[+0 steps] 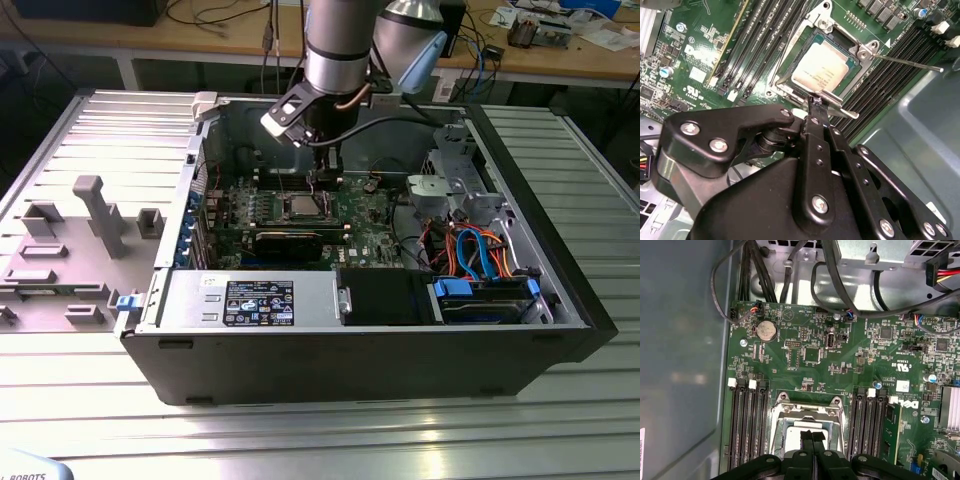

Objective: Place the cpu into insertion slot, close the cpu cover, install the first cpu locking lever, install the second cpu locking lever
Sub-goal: 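Close the cpu cover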

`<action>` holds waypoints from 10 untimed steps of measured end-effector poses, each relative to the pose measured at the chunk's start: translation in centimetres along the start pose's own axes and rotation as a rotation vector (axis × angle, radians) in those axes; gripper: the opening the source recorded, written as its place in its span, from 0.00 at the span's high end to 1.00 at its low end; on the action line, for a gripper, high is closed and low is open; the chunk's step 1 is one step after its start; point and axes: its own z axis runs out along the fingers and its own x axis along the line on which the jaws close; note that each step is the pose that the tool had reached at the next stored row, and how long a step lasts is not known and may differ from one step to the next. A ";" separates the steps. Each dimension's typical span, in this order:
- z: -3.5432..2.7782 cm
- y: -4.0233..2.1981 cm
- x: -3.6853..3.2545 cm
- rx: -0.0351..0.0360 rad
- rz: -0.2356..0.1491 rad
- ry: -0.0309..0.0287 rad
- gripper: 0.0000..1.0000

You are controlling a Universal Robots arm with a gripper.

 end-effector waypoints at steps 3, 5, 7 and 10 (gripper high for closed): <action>0.06 -0.21 0.02 0.0000 0.000 0.0000 0.89; 0.08 -0.29 0.02 0.0000 0.000 0.0000 0.89; 0.12 -0.39 0.03 0.0002 0.000 0.0000 0.89; 0.17 -0.49 0.04 0.0004 0.000 0.0001 0.89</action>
